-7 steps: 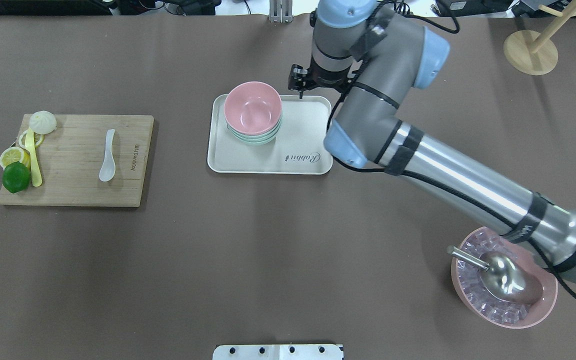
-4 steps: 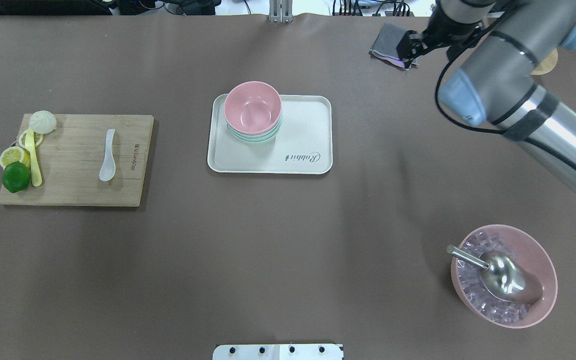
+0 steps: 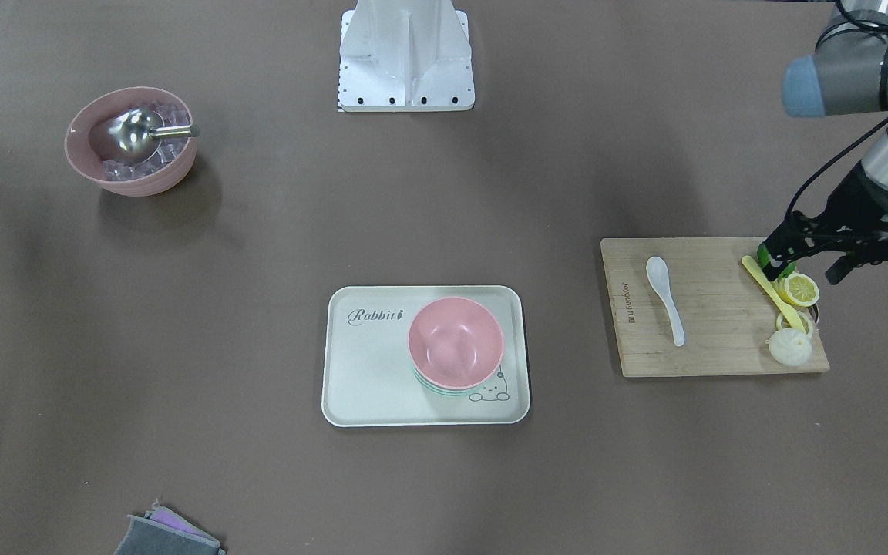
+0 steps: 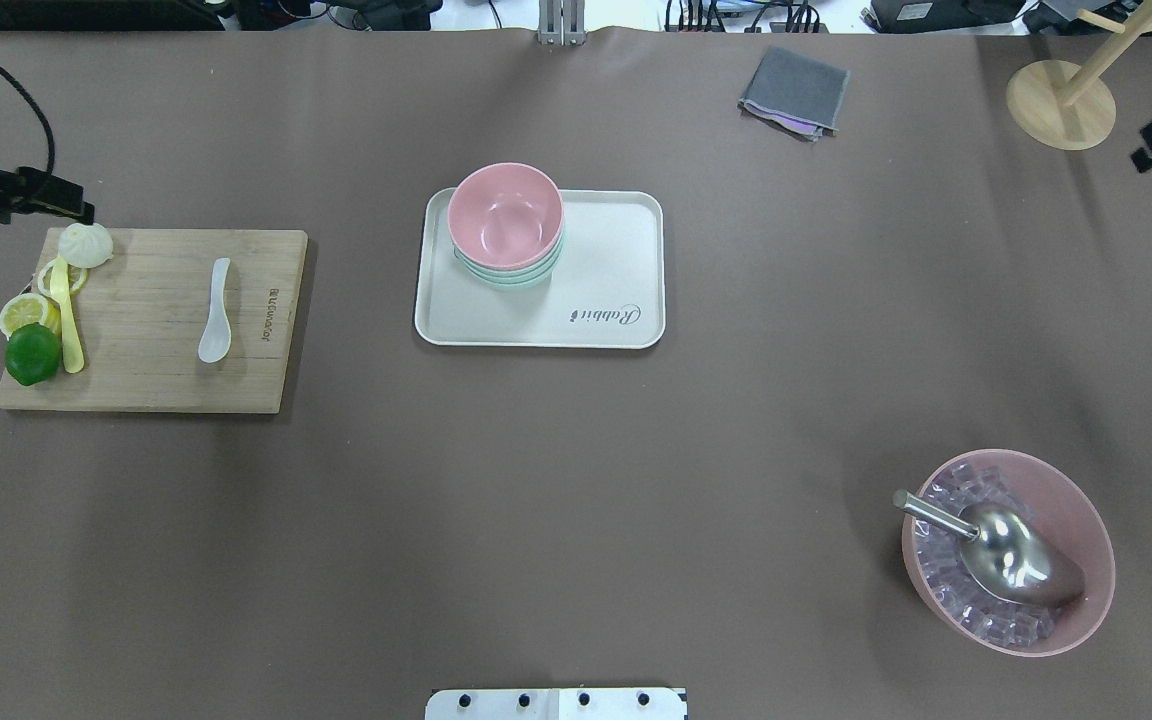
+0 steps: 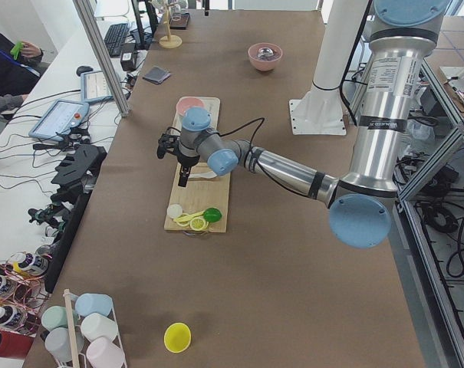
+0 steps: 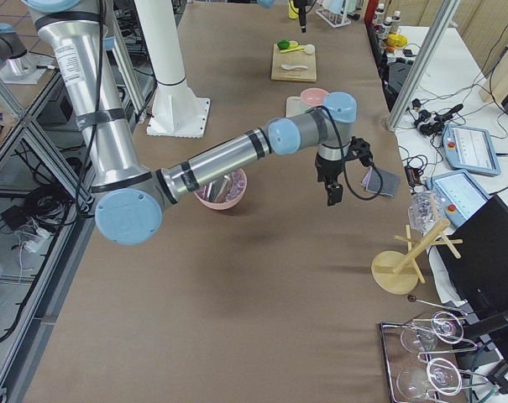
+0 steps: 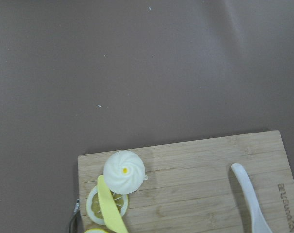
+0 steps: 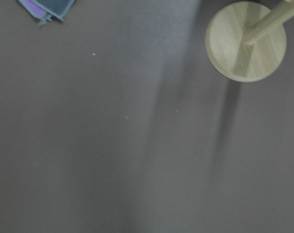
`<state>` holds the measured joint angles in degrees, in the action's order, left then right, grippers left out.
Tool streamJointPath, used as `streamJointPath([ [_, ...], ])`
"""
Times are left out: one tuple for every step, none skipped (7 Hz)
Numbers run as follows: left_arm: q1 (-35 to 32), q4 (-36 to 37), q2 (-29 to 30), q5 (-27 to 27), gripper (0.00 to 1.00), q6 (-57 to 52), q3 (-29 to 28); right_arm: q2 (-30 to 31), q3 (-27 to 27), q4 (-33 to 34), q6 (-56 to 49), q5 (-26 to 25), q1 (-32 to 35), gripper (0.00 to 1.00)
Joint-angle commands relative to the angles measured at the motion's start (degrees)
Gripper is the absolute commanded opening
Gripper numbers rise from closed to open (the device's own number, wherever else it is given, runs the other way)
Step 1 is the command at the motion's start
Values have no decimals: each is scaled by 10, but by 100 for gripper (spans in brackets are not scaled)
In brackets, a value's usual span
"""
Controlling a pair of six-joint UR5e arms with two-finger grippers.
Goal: Stack pink bowl on green and place spoon
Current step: 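Lower the left gripper onto the white spoon and grasp its handle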
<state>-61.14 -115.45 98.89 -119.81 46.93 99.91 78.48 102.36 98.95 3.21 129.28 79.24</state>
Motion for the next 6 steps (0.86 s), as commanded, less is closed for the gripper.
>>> streamJointPath([
  [79,1,47,80,98,86,-38,120,15,5,-132,3,86,100],
  [87,-1,60,87,98,105,-56,143,15,7,-143,6,105,100],
  [116,-3,62,121,98,122,-61,149,17,11,-144,7,113,100],
  [130,-6,66,137,91,138,-75,149,14,10,-145,5,113,100],
  [143,-6,68,138,84,156,-81,164,11,6,-145,7,113,100],
  [147,-6,68,145,73,157,-82,176,15,6,-145,5,114,100],
])
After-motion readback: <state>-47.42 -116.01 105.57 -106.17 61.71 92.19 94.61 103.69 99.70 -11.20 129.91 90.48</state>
